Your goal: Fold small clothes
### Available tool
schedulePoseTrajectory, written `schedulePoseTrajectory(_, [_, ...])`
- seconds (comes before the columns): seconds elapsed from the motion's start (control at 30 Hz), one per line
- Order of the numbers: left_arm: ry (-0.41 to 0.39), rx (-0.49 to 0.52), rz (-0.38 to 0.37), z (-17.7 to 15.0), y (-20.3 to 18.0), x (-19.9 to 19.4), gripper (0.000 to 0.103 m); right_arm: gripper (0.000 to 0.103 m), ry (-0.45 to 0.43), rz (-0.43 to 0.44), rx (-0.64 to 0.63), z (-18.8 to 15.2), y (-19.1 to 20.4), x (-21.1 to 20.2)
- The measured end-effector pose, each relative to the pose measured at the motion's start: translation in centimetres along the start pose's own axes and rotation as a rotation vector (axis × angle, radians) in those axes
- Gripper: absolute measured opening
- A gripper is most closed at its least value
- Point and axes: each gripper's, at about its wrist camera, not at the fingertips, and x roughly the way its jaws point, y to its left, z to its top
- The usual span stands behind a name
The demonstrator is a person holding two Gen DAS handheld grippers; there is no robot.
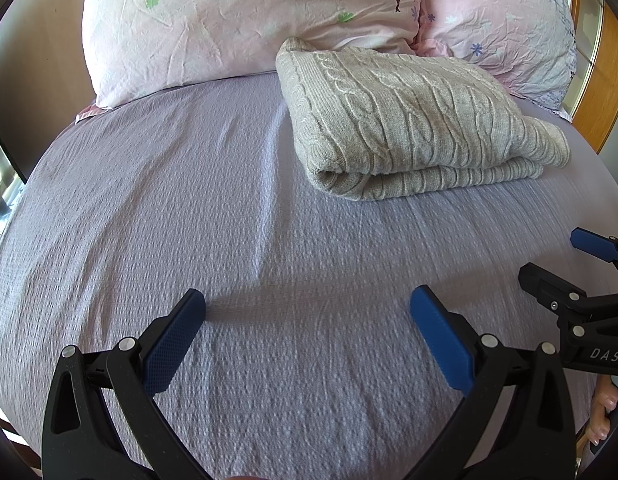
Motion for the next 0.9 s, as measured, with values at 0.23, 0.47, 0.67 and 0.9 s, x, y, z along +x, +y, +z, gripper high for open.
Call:
schedulePoseTrajectory(0.23, [0.000, 0.000, 0.000, 0.03, 0.01, 0.02, 0.102, 0.101, 0.000, 0.000, 0.001, 0.03, 0.00, 0.04])
schedulePoseTrajectory(0.47, [0.001, 0.001, -0.001, -0.02, -0.02, -0.07, 0.102, 0.101, 0.000, -0.001, 0.001, 0.00, 0.02, 0.06])
schedulePoseTrajectory(0.67, [0.001, -0.001, 0.000, -0.05, -0.05, -0.10, 0.102, 0.101, -0.001, -0.001, 0.001, -0.02, 0.01, 0.06])
schedulePoseTrajectory(0.9, [0.002, 0.002, -0.001, -0.01, -0.02, -0.06, 0.102, 0.101, -0.001, -0.001, 0.002, 0.01, 0.02, 0.06])
